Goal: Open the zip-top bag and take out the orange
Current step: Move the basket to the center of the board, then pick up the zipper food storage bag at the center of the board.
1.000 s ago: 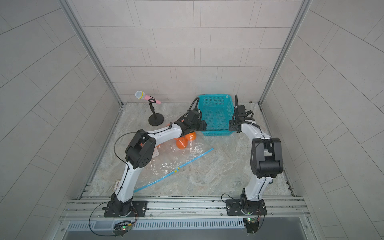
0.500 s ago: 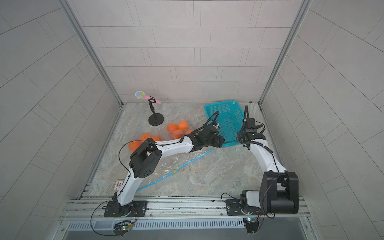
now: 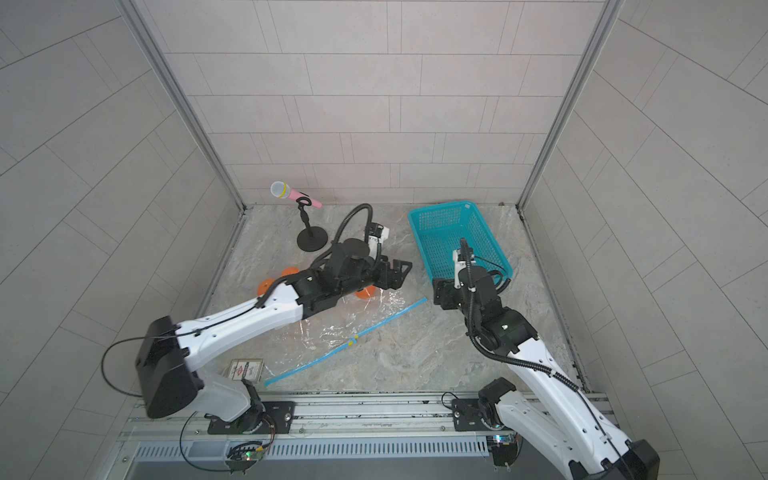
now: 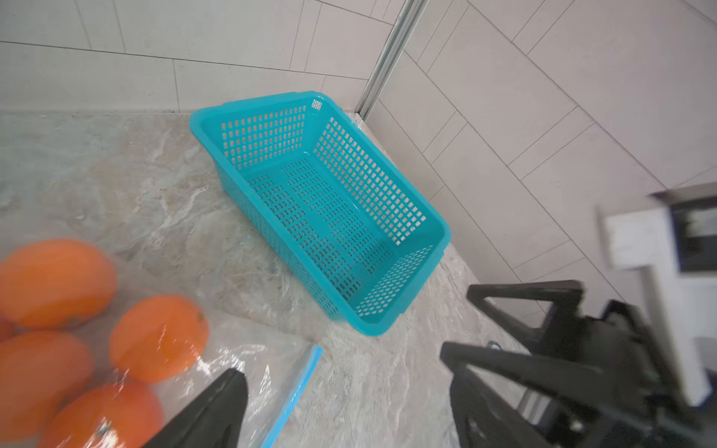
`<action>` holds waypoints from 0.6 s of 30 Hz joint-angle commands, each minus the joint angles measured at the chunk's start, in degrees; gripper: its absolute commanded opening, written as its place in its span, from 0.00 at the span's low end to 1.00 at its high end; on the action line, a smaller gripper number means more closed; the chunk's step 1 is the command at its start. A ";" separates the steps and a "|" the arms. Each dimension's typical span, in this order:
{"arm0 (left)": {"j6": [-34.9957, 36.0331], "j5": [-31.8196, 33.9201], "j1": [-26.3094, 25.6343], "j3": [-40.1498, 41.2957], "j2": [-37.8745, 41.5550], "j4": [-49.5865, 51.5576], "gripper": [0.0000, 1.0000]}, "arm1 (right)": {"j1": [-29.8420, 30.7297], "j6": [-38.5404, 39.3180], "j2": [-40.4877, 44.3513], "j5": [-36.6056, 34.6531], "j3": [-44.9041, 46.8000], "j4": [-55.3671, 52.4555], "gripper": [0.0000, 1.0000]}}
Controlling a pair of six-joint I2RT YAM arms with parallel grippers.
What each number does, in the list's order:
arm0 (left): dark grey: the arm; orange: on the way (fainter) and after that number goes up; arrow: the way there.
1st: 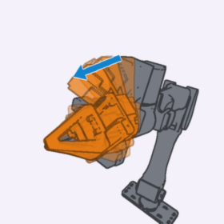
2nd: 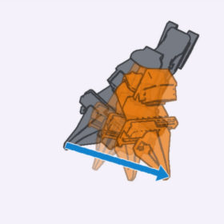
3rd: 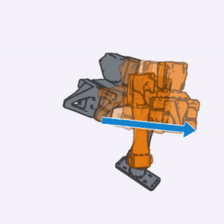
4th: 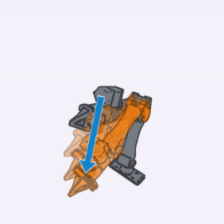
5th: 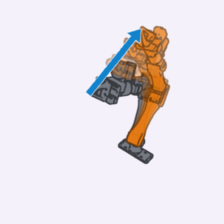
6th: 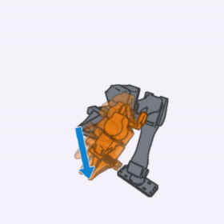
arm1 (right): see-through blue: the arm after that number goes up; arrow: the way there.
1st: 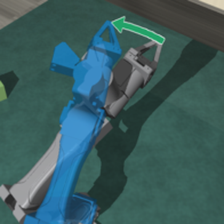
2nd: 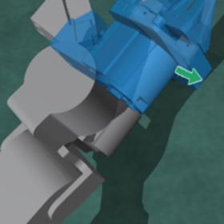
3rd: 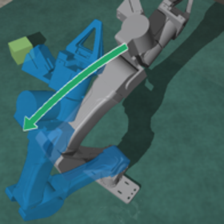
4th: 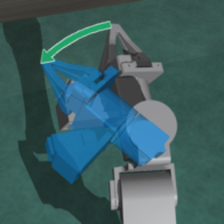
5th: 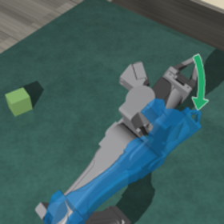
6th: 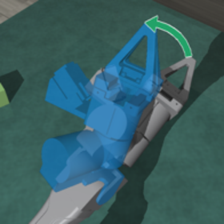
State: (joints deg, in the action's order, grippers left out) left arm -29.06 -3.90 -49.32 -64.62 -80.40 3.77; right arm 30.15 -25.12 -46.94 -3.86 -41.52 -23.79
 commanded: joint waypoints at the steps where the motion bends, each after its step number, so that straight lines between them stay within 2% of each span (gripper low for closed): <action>1: -2.94 -7.93 6.05 11.45 3.85 2.59 0.86 | 9.61 -5.74 -2.25 -5.85 4.07 4.60 0.81; 4: -4.10 -10.27 9.34 17.24 4.63 0.06 0.88 | 14.77 -6.75 -6.36 -6.98 8.37 11.79 0.81; 12: -4.43 -6.80 12.85 20.21 0.55 -0.28 0.87 | 15.30 -10.45 -14.17 -2.77 16.16 29.66 0.85; 18: -4.70 -10.87 15.29 21.77 -5.60 -5.33 0.88 | 15.37 -12.73 -25.72 0.02 15.55 38.56 0.85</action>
State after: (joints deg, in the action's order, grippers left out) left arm -33.21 -12.67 -35.09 -44.27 -83.20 1.67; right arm 45.30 -34.85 -69.17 -4.80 -25.52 7.99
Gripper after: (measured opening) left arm 0.876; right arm 0.854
